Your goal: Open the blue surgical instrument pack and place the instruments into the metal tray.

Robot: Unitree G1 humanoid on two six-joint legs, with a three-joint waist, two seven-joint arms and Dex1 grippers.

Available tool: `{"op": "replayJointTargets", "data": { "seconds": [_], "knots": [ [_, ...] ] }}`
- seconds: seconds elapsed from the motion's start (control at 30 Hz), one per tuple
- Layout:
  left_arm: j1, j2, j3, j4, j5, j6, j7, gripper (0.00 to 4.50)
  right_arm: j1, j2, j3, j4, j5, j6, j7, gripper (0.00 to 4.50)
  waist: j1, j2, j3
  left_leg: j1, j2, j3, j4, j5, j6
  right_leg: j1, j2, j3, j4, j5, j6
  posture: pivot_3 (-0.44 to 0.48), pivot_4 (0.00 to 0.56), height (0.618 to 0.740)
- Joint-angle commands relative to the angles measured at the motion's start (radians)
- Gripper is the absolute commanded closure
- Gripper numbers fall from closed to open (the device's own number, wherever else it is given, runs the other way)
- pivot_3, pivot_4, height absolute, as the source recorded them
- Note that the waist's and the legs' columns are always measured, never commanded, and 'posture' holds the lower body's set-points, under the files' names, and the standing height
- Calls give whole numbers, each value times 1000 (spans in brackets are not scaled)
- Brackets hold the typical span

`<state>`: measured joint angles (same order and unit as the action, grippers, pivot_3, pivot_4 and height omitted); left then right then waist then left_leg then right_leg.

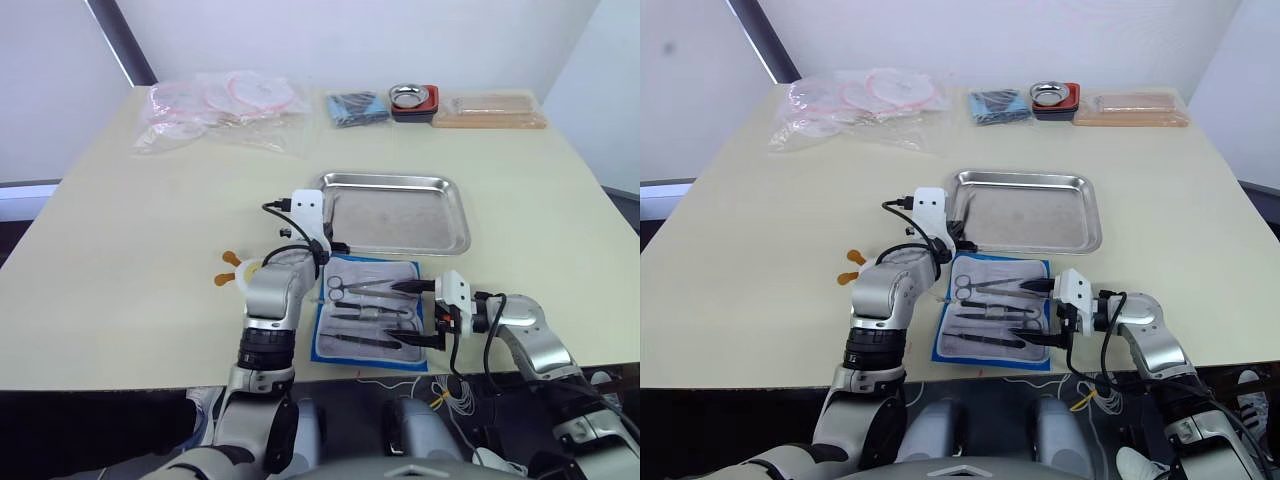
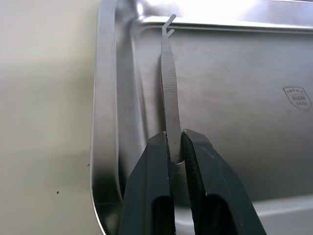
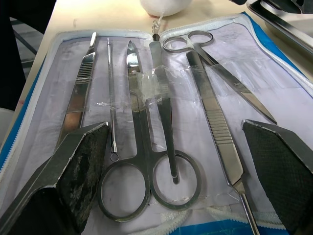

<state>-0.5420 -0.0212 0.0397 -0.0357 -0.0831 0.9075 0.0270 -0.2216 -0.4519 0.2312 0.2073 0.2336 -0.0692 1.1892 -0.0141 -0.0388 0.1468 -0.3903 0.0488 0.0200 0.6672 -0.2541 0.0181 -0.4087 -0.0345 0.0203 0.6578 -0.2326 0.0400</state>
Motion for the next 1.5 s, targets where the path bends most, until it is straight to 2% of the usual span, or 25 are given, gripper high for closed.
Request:
{"op": "replayJointTargets", "data": {
  "seconds": [0.03,0.17,0.2,0.23,0.27,0.3,0.33,0.63,0.8,0.93,1.07,1.23,1.5],
  "knots": [
    [-16,1,-1,-5,2,-20,4,4450,63,-6,71,68,-62,51,4,0,0,0,0,0,0,0,0,0,0,0,0,0,0,0,0,0,150,740],
    [-21,1,0,5,-10,-16,-10,4450,64,-4,69,68,-61,48,0,0,0,0,0,0,0,0,0,0,0,0,0,0,0,0,0,0,150,740],
    [-23,-1,3,9,-10,-17,-6,3798,64,-3,67,69,-60,48,-2,0,0,0,0,0,0,0,0,0,0,0,0,0,0,0,0,0,150,740],
    [-25,-8,11,13,-10,-18,5,3613,65,-2,66,70,-58,48,-2,0,0,0,0,0,0,0,0,0,0,0,0,0,0,0,0,0,150,740],
    [-27,-13,17,16,-16,-18,7,3189,66,-3,65,70,-57,48,-1,0,0,0,0,0,0,0,0,0,0,0,0,0,0,0,0,0,150,740],
    [-30,-15,18,20,-20,-20,5,3189,67,-5,66,70,-58,48,0,0,0,0,0,0,0,0,0,0,0,0,0,0,0,0,0,0,150,740],
    [-34,-14,11,20,-18,-20,3,2730,68,-7,64,70,-57,47,1,0,0,0,-1,0,0,0,0,0,0,0,0,0,0,0,0,0,150,740],
    [-40,0,-2,7,-14,-57,-10,2730,62,-2,61,77,-55,46,-2,0,0,0,-1,0,0,0,0,0,0,0,0,0,0,0,0,0,150,740],
    [-65,64,-21,2,-34,-144,-108,2730,60,2,64,81,-56,46,-2,0,0,0,-1,0,0,0,0,0,0,0,0,0,-1,0,0,0,150,740],
    [-68,161,-46,-10,-80,-203,-285,2730,58,5,61,86,-55,44,-4,0,-1,0,-1,0,0,0,-1,0,0,0,0,0,-1,0,0,0,150,740],
    [-46,312,-73,-44,-118,-313,-517,2730,60,4,57,85,-53,42,-5,0,-3,0,-1,0,0,0,-1,0,0,0,0,0,-1,0,0,0,150,740],
    [-24,438,-74,-41,-176,-384,-716,2730,61,-1,56,92,-56,32,1,0,1,0,-1,1,0,1,-2,0,0,0,0,0,-1,0,-1,0,150,740],
    [37,632,-48,-29,-318,-531,-1130,2730,60,-4,64,99,-63,11,15,0,1,0,-1,2,0,1,-3,0,0,0,-1,0,-1,-3,-5,0,150,740]
  ]
}}
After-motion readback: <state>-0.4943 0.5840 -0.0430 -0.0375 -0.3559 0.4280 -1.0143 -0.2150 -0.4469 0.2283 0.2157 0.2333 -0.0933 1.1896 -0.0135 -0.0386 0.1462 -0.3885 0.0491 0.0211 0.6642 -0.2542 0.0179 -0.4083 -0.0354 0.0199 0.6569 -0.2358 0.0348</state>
